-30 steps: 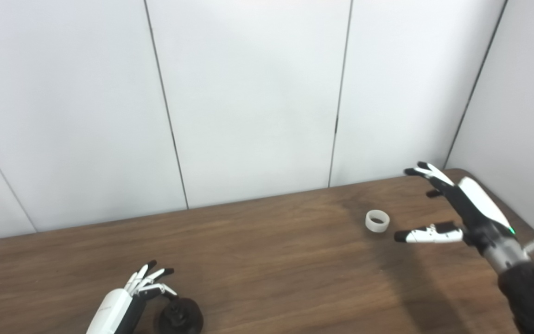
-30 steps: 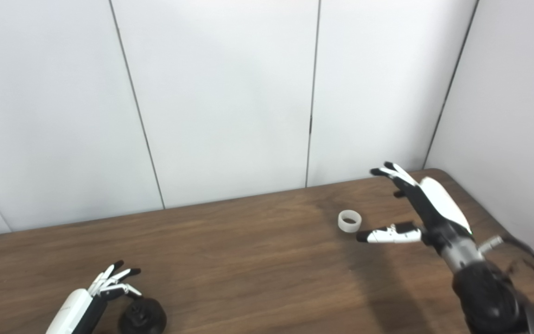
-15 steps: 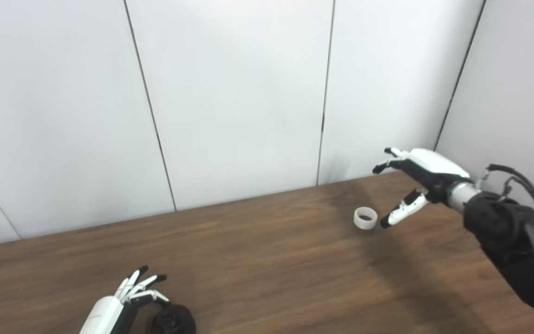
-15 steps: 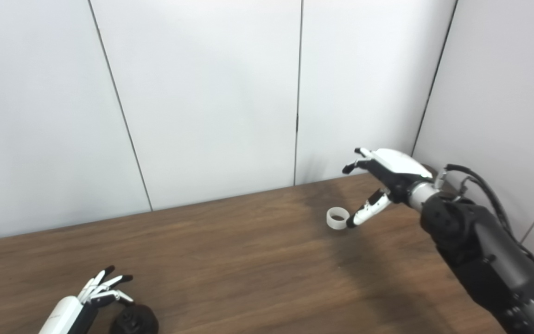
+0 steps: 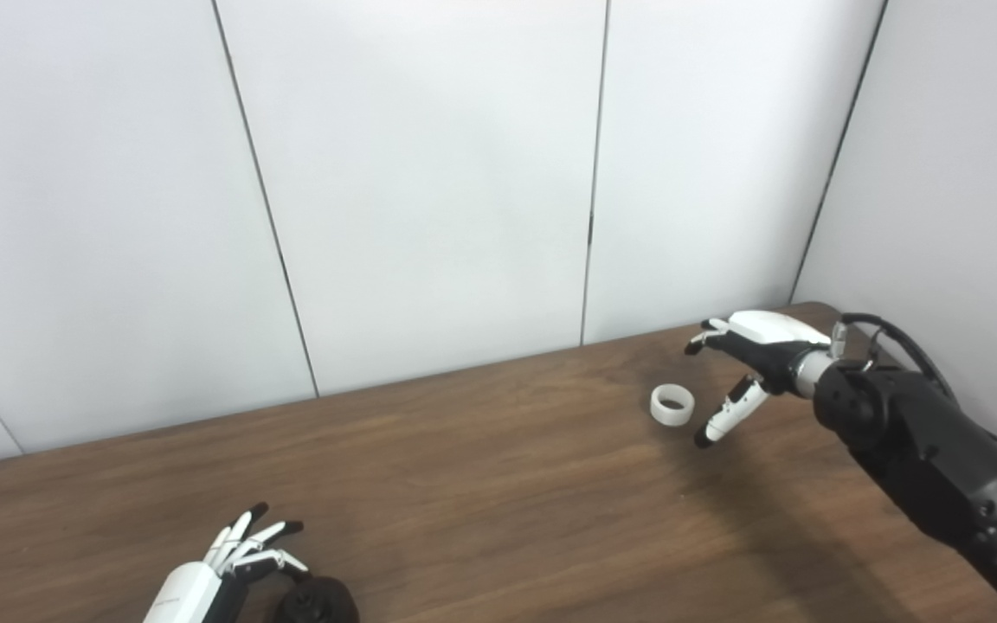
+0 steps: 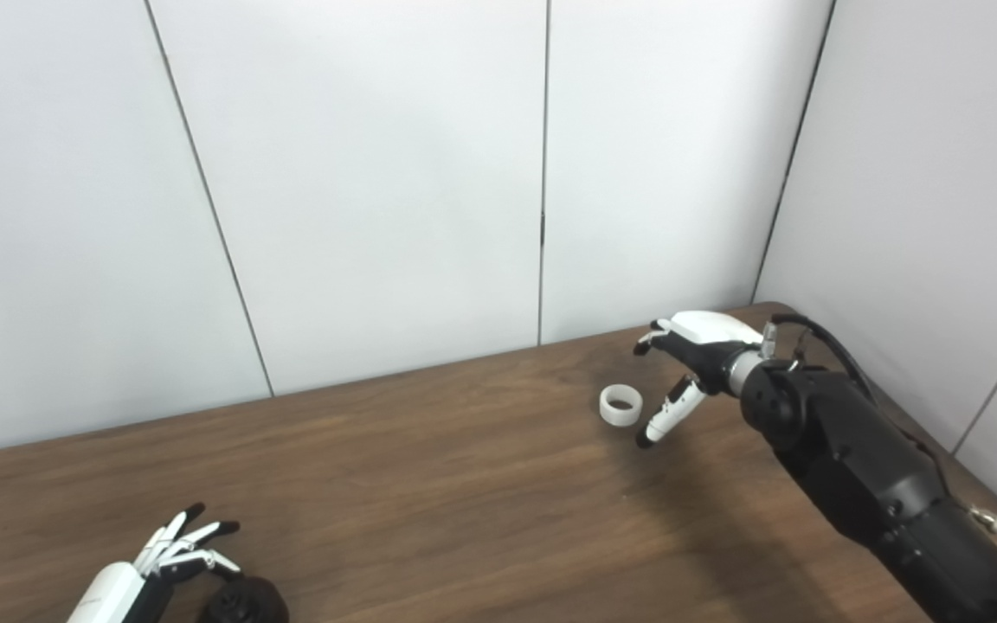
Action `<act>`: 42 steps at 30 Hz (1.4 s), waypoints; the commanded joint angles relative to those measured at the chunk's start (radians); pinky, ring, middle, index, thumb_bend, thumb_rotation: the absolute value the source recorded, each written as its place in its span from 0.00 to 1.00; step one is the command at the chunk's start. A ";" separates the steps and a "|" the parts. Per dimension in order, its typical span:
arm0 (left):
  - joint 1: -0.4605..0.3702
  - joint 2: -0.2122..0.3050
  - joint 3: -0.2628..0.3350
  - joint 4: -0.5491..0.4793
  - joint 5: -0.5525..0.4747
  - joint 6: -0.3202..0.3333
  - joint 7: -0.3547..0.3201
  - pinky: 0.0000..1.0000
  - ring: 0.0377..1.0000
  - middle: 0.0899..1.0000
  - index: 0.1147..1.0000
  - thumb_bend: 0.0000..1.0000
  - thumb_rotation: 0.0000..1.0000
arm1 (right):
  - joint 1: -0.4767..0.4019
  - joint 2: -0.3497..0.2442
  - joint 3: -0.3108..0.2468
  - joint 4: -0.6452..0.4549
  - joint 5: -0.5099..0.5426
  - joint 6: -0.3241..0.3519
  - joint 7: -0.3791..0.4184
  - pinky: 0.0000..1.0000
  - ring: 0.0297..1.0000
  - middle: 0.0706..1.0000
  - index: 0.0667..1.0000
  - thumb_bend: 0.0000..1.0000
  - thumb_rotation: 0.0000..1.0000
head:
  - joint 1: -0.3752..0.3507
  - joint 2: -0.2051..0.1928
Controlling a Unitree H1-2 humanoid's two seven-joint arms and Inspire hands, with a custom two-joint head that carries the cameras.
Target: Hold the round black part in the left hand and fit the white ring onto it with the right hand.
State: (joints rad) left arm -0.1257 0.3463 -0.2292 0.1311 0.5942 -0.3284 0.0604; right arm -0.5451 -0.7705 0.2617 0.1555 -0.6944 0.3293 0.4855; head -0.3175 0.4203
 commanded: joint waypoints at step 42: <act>0.139 -0.021 0.015 -0.108 0.005 0.006 -0.021 1.00 1.00 0.84 0.41 0.52 0.04 | -0.146 0.028 0.053 0.168 -0.041 -0.114 -0.013 0.99 1.00 1.00 0.82 0.92 0.34 | 0.044 0.014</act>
State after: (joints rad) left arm -0.0322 0.3348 -0.2082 0.0213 0.5988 -0.3195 0.0280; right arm -0.6275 -0.7145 0.3238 0.3297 -0.7221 0.2242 0.4786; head -0.2746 0.4341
